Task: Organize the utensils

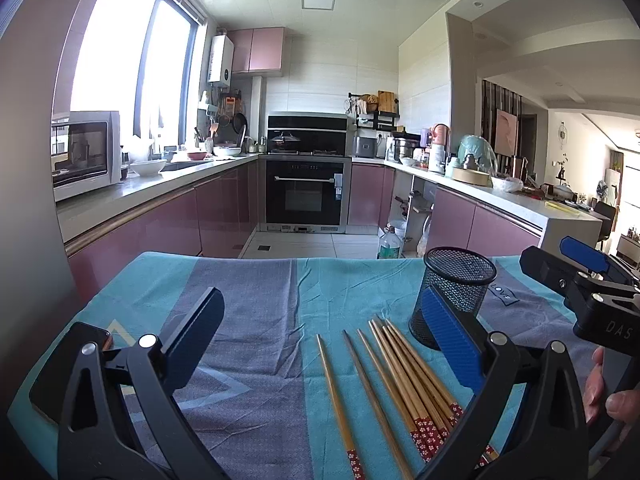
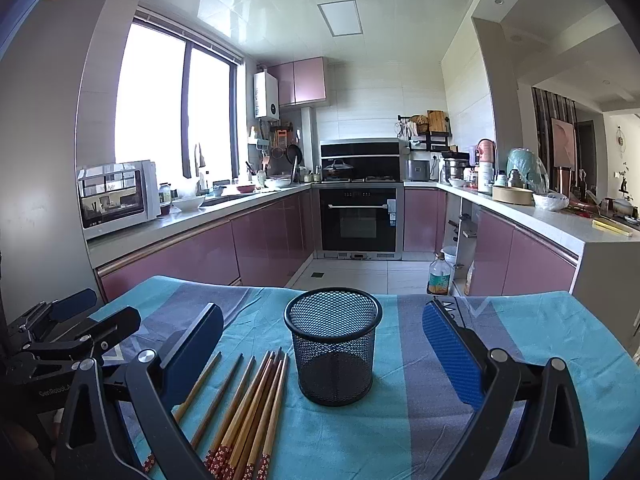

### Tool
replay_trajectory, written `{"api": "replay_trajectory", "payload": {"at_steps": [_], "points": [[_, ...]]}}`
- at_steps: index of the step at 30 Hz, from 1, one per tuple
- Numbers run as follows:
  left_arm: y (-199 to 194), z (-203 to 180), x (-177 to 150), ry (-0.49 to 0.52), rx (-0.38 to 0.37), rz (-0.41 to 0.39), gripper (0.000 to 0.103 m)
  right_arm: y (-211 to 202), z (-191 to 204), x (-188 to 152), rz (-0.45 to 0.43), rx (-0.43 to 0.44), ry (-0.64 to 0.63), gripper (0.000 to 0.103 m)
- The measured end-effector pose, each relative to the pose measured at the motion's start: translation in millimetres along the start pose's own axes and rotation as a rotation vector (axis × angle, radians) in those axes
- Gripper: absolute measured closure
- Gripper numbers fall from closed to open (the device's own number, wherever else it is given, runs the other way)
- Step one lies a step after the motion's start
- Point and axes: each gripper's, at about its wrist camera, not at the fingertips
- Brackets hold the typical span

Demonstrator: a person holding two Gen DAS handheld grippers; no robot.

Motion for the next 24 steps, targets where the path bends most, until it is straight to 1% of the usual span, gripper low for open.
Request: {"api": "replay_trajectory", "payload": {"at_steps": [6,13,16,18,20,22,24], "points": [[17.4,0.9,-9.8,0.009,-0.035,0.112,0.006,7.1,-0.3,-4.9,0.049,0.014,-0.001,0.007],[43.6,2.0,-28.0,0.029,-0.106,0.229,0.007,27.4,0.8,-20.1,0.188,0.033,-0.009,0.007],[57.5,2.7,-36.4,0.032,-0.126,0.283,0.012,37.8,2.6,-27.5,0.258,0.032,-0.012,0.007],[67.5,3.9,-41.6,0.024,-0.148,0.32,0.02,44.6,2.9,-33.1,0.305,0.035,-0.02,0.007],[75.7,2.0,-45.6,0.022,-0.168,0.357,0.024,51.1,2.5,-38.3,0.356,0.044,-0.026,0.008],[85.1,0.9,-49.8,0.029,-0.177,0.385,0.028,57.8,3.3,-45.4,0.404,0.049,-0.032,0.014],[93.9,-1.3,-54.0,0.031,-0.192,0.415,0.032,65.8,2.0,-51.9,0.452,0.057,-0.025,0.017]]}}
Point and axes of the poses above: each gripper's, at about its wrist camera, not at the fingertips, and y roughly the way its jaws point, z to its left, x to its top, and after that the axes turned 9 degrees about y, right-handed
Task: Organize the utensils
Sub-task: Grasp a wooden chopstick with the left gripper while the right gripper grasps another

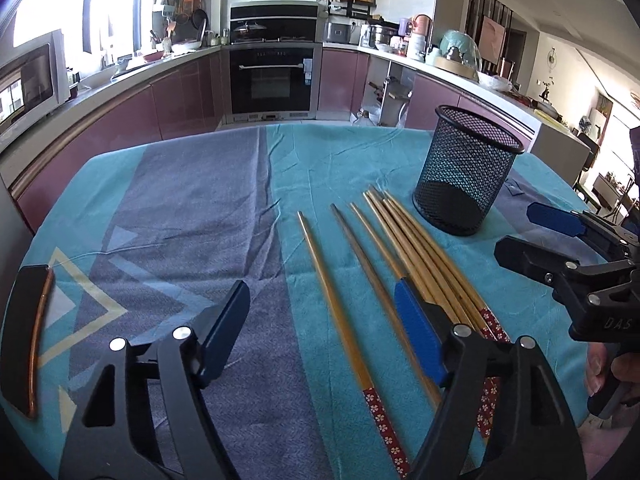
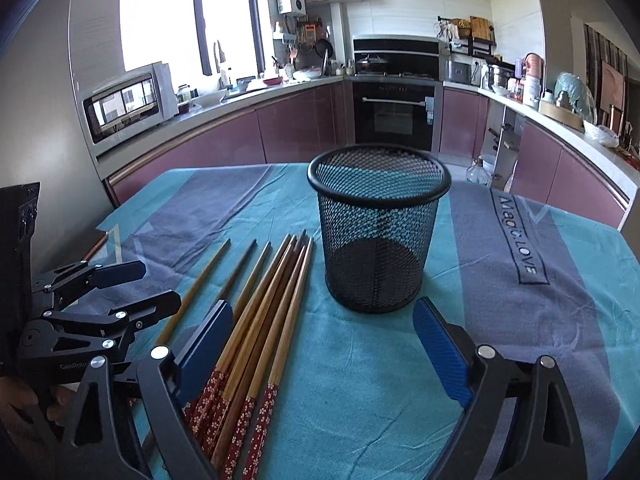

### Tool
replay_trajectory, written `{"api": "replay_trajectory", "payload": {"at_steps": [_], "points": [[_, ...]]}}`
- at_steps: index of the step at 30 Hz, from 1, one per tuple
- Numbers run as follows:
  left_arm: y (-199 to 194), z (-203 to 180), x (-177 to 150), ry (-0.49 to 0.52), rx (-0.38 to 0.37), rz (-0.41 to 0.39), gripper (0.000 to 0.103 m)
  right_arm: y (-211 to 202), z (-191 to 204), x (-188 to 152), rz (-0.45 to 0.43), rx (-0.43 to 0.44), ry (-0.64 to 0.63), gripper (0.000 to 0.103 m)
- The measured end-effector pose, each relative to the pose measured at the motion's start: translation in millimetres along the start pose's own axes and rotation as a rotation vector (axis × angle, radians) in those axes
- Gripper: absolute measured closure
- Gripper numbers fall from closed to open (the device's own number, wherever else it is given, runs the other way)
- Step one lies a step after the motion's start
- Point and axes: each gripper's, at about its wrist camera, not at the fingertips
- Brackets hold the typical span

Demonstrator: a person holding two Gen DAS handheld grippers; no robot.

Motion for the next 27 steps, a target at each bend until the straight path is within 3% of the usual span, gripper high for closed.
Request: {"api": "replay_trajectory", "payload": {"at_steps": [8,10,12,19,27], "points": [[24.1,-0.4,2.9,0.009,-0.06,0.067,0.046,28.1,-0.4,-2.8,0.14,0.021,0.002,0.042],[30.9,0.7,3.8,0.002,-0.074,0.087,0.051,32.8,-0.7,-2.4,0.162,0.025,0.007,0.054],[36.0,-0.5,3.8,0.001,-0.086,0.1,0.059,37.2,-1.1,-1.3,0.178,0.028,0.009,0.058],[42.9,-1.7,8.1,0.018,-0.083,0.122,0.069,48.0,0.6,2.7,0.206,0.026,0.011,0.071],[55.5,-3.5,23.0,0.05,-0.073,0.138,0.071,58.3,9.3,8.9,0.213,-0.015,-0.041,0.072]]}}
Point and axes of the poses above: each gripper's, at about its wrist camera, not at the fingertips, and y roughly the way its jaws point, z to its left, x to its top, and after that the axes turned 9 degrees about y, right-handed
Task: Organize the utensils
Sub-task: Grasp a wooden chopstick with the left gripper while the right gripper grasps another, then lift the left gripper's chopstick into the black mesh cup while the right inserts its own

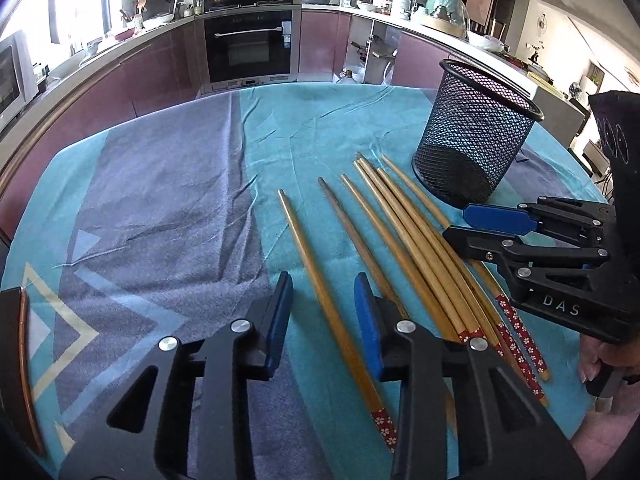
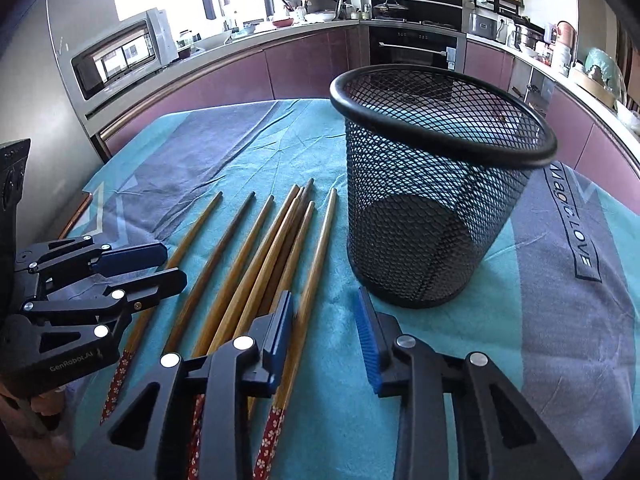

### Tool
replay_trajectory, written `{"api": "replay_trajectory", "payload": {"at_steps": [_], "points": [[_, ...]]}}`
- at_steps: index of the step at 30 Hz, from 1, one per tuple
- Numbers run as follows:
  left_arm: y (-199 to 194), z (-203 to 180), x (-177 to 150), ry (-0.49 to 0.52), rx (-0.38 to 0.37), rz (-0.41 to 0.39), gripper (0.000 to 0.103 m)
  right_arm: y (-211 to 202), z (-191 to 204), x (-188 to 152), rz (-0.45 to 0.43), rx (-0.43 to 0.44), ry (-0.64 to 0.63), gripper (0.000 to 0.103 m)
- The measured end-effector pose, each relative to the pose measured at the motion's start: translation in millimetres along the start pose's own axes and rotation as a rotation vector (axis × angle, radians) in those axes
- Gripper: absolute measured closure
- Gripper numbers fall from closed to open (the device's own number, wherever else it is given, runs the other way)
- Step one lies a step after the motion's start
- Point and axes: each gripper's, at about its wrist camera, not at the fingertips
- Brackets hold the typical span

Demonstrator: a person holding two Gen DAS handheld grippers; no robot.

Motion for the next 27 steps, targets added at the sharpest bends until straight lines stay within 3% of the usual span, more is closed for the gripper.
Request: {"api": "replay_trajectory", "payload": {"at_steps": [3,6,7,16,21,27], "points": [[4.1,-3.2,5.9,0.016,0.023,0.004,0.074,2.1,1.2,1.9,-0.003,-0.009,-0.002,0.076],[5.1,-4.7,7.5,0.013,0.043,0.005,0.09,2.5,-1.4,3.4,0.003,0.008,0.019,0.092],[5.6,-4.0,8.6,0.004,0.043,0.005,0.09,2.3,-3.0,3.8,0.007,0.017,0.028,0.095],[-6.0,-6.8,7.8,-0.031,0.067,-0.028,0.096,-12.9,-9.6,3.4,-0.023,0.08,0.06,0.098],[-32.2,2.1,11.1,-0.06,-0.008,-0.082,0.096,-39.6,-10.3,5.4,-0.079,0.143,0.042,0.098],[-81.6,14.9,25.7,-0.088,-0.121,-0.207,0.096,-82.3,-12.7,14.9,-0.188,0.23,0.04,0.098]]}}
Point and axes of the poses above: each gripper's, at about its wrist camera, not at the fingertips, and y roughly the way its jaws point, z to its left, x to its top, and after that the axes turned 9 degrees about y, right-handed
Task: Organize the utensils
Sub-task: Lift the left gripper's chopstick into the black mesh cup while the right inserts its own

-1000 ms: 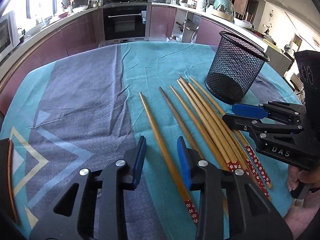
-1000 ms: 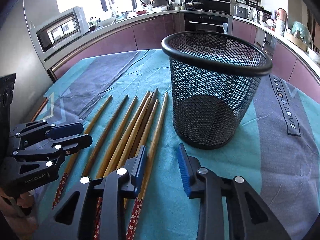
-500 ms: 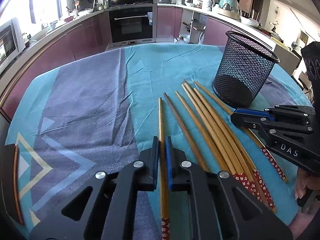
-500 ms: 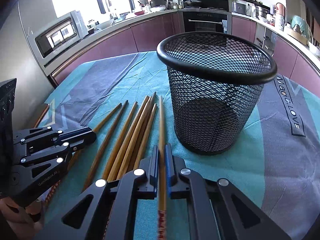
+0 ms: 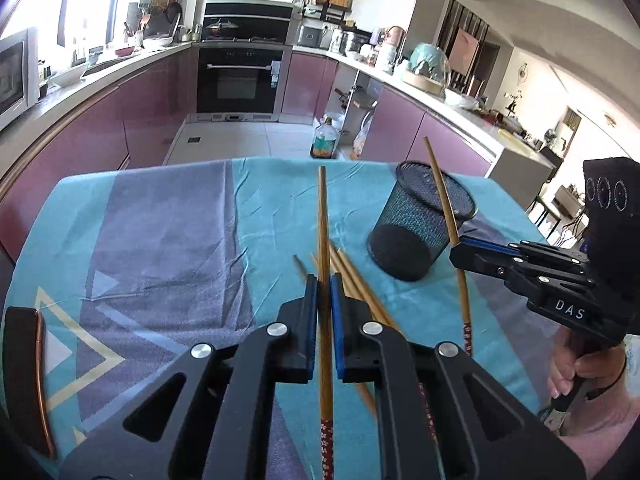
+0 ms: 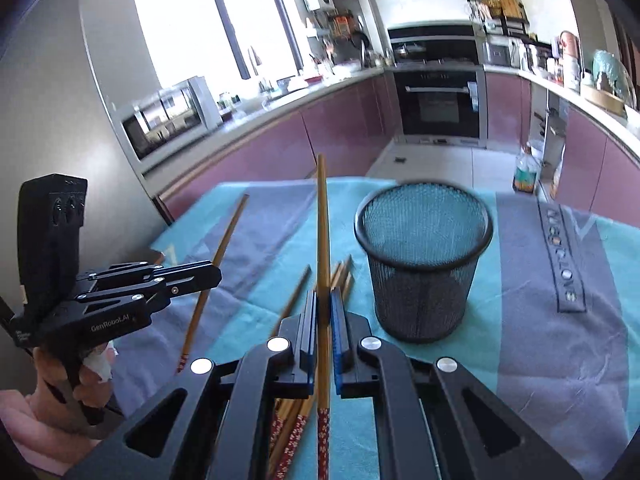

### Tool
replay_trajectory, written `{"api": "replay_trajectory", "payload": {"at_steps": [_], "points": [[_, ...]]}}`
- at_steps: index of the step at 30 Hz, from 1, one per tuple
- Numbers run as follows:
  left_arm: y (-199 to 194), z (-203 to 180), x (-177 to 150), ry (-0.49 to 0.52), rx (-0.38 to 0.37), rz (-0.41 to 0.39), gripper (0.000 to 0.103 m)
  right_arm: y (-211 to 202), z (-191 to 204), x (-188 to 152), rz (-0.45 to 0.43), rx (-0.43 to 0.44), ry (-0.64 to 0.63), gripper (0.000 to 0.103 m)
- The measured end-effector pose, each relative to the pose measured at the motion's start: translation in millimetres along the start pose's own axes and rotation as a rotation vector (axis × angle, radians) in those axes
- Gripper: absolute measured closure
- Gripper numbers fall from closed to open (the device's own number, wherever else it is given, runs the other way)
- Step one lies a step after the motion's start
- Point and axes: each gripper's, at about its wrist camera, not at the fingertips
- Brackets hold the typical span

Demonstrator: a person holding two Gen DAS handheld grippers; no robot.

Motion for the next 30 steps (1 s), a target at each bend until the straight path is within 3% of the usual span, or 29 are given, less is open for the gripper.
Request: {"api": "replay_trajectory", "payload": {"at_steps": [9,16,24,30], "points": [[-68.8,-9.4,47.9,-0.021,-0.098,-0.231,0.096,-50.9,-3.5,30.8,-0.176,0.056,0.002,0.098],[-93.4,-24.9,101.7,-0.022,-0.144,-0.34,0.096,-73.1,-5.8,64.6,-0.271,0.04,-0.029,0.098],[-68.0,-59.6,157.3,0.017,-0.153,-0.341,0.096,-73.4,-20.5,94.7,-0.325,-0.014,-0.023,0.098],[-25.9,-84.9,167.1,0.071,-0.133,-0.238,0.096,-40.2,-41.3,95.3,-0.242,-0.062,-0.003,0.098]]}}
Point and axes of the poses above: each gripper's, at about its wrist camera, not at the fingertips, and y roughly the way its jaws point, z to its left, x to its top, and after that the axes turned 9 degrees about y, right-handed
